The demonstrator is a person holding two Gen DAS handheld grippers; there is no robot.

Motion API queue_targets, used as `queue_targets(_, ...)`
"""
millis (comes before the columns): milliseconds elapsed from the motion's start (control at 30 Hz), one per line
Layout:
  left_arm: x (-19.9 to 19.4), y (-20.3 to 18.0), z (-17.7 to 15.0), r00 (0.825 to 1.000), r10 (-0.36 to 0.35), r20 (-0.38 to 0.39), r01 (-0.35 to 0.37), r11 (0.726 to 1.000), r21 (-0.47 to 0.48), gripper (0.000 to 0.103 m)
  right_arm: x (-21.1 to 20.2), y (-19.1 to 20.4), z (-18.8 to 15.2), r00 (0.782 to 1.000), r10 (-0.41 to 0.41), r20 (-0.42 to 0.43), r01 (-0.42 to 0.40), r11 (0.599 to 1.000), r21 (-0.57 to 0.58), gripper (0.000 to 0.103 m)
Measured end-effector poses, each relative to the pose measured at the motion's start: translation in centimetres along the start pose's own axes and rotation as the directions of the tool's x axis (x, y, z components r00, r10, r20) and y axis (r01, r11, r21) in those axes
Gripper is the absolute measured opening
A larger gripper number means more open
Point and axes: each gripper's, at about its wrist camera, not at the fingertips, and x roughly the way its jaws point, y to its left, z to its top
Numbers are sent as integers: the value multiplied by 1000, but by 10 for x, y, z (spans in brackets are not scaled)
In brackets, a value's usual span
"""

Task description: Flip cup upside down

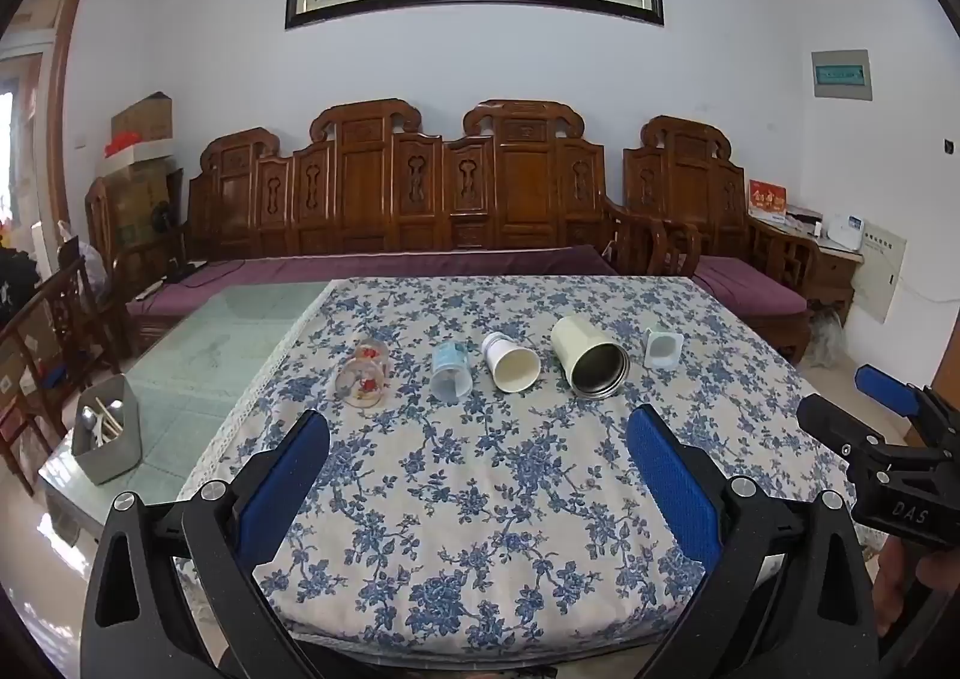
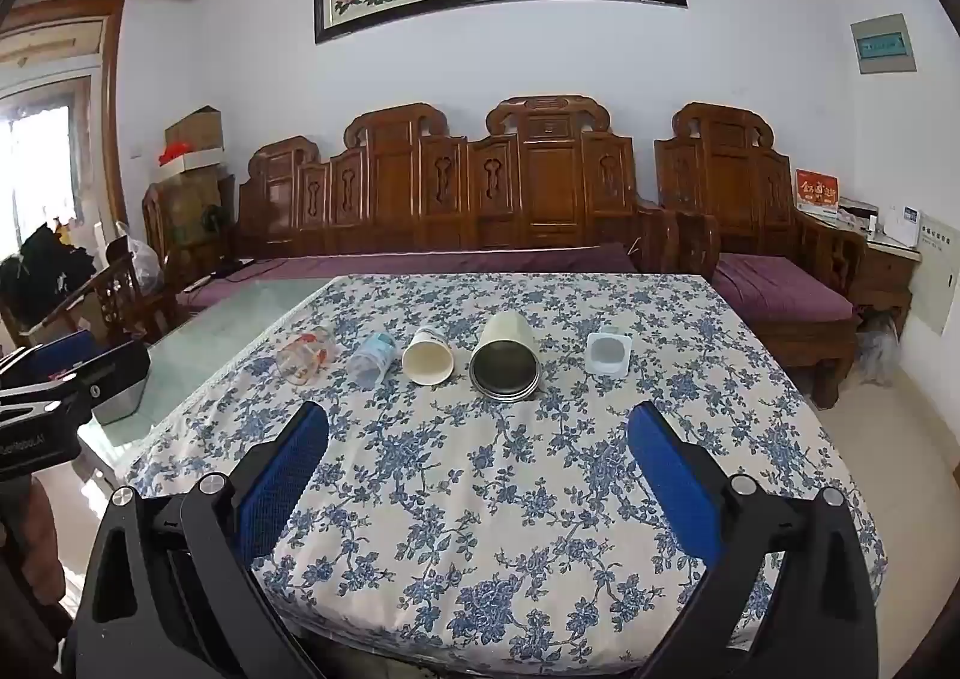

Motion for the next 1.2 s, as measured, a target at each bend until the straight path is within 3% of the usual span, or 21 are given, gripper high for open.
queue_targets(1200,0,0,0,1000,-2,2,2,1000,0,95,-1,-2,1,1000,2,-4,-2,1000,8,101)
